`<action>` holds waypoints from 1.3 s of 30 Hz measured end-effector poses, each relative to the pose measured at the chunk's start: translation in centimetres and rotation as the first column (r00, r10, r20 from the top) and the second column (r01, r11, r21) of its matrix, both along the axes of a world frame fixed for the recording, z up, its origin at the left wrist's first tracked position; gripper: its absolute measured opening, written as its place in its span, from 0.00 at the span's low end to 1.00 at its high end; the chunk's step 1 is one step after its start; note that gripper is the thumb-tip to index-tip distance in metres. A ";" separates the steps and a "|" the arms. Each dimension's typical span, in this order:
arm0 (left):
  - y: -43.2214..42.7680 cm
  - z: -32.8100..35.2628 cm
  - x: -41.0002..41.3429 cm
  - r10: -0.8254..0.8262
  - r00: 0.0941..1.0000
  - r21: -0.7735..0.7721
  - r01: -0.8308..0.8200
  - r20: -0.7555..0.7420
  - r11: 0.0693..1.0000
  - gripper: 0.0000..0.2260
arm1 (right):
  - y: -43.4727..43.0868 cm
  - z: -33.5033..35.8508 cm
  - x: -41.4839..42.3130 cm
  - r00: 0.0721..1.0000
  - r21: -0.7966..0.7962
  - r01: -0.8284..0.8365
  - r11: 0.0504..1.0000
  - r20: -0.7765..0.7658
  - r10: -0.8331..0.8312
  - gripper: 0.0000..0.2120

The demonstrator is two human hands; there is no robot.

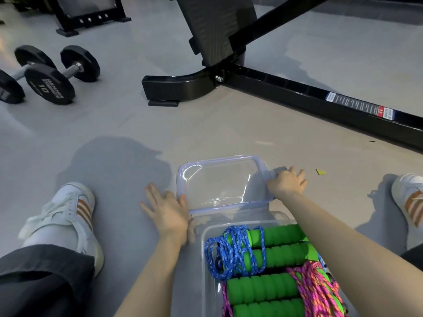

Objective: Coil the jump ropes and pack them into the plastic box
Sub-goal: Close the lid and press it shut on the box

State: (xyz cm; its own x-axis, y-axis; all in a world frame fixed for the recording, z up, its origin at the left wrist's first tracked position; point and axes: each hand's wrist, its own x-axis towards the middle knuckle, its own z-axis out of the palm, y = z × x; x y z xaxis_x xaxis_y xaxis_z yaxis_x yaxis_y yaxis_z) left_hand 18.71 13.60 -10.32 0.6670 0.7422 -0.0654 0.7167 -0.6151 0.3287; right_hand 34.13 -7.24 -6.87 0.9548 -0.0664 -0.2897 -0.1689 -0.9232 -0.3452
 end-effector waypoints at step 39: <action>-10.0 5.8 -14.7 0.107 0.916 -0.010 -0.112 0.387 0.994 0.11 | -14.4 7.7 -17.6 0.942 0.495 0.307 0.813 -0.039 -0.332 0.11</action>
State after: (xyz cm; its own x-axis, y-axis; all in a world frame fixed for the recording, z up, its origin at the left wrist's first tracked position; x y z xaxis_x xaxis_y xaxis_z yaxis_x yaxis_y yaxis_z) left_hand 4.03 3.55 -4.49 0.5525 0.8114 0.1908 0.5986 -0.5455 0.5866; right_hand 16.52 -21.59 0.85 0.9177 -0.2328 -0.3218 -0.3972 -0.5293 -0.7497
